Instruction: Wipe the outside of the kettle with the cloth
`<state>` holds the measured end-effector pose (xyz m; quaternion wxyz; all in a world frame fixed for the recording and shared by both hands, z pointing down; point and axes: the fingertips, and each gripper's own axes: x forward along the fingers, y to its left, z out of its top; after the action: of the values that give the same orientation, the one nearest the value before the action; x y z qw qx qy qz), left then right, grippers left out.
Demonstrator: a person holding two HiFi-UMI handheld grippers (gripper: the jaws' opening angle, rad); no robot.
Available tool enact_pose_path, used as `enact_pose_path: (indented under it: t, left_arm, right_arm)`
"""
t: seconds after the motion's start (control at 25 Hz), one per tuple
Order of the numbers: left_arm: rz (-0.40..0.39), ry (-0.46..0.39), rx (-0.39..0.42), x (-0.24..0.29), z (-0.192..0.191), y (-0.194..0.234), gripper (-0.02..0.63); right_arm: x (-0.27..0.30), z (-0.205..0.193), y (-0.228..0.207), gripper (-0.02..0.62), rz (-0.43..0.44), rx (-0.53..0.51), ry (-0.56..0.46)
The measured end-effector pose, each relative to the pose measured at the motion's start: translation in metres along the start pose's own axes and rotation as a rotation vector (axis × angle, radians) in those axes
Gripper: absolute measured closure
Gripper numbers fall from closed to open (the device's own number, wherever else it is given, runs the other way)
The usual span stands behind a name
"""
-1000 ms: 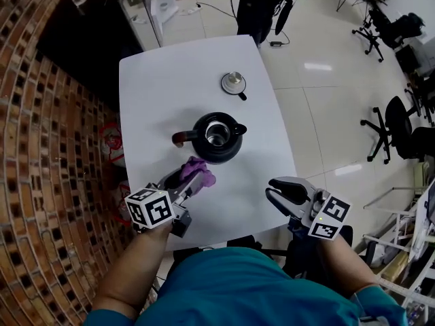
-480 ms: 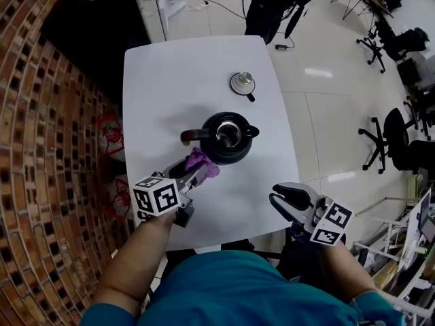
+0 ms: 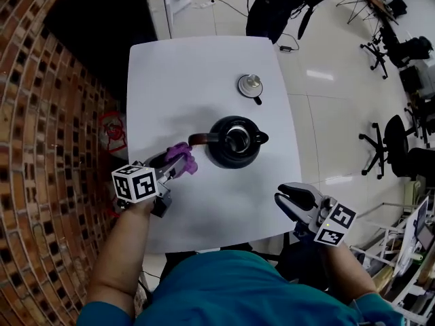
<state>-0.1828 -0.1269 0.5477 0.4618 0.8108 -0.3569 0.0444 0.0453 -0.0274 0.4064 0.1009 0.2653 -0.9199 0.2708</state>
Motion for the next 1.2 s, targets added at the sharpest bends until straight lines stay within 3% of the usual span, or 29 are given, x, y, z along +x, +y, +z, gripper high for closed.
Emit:
enact_pose_path:
  t: [0.12,0.2,0.32,0.48,0.68,0.8,0.96,1.08,1.2]
  left_arm:
    - [-0.017,0.02,0.024,0.004,0.022,0.022,0.413]
    - [-0.113,0.061,0.052,0.013,0.037,0.02,0.413]
    - [-0.291,0.207,0.147,0.032,0.045,0.001,0.414]
    - [-0.406,0.356,0.199,0.047,0.048,-0.005,0.414]
    - [-0.498,0.369,0.204,0.063,0.083,-0.011,0.414]
    - [-0.59,0.459,0.227,0.073,0.083,-0.029,0.414]
    - [-0.613,0.632,0.295,0.091,0.049,-0.034,0.414]
    - [-0.626,0.633,0.288,0.099,0.041,-0.032,0.413]
    - [-0.569,0.646,0.295,0.109,0.032,-0.017,0.414]
  right_arm:
    - [0.005,0.002,-0.002,0.515,0.008,0.003,0.005]
    - [0.006,0.0,-0.003,0.515,0.014,0.004,0.018]
    - [0.007,-0.002,-0.006,0.515,0.009,0.005,0.036]
    - [0.009,0.001,-0.013,0.515,0.003,0.005,0.042]
    - [0.012,0.01,-0.036,0.515,-0.011,-0.008,0.034]
    - [0.022,0.019,-0.054,0.515,-0.016,-0.024,0.015]
    - [0.035,0.03,-0.07,0.515,-0.008,-0.027,-0.008]
    - [0.042,0.033,-0.082,0.515,-0.01,-0.032,-0.011]
    - [0.048,0.035,-0.097,0.515,-0.021,-0.041,-0.014]
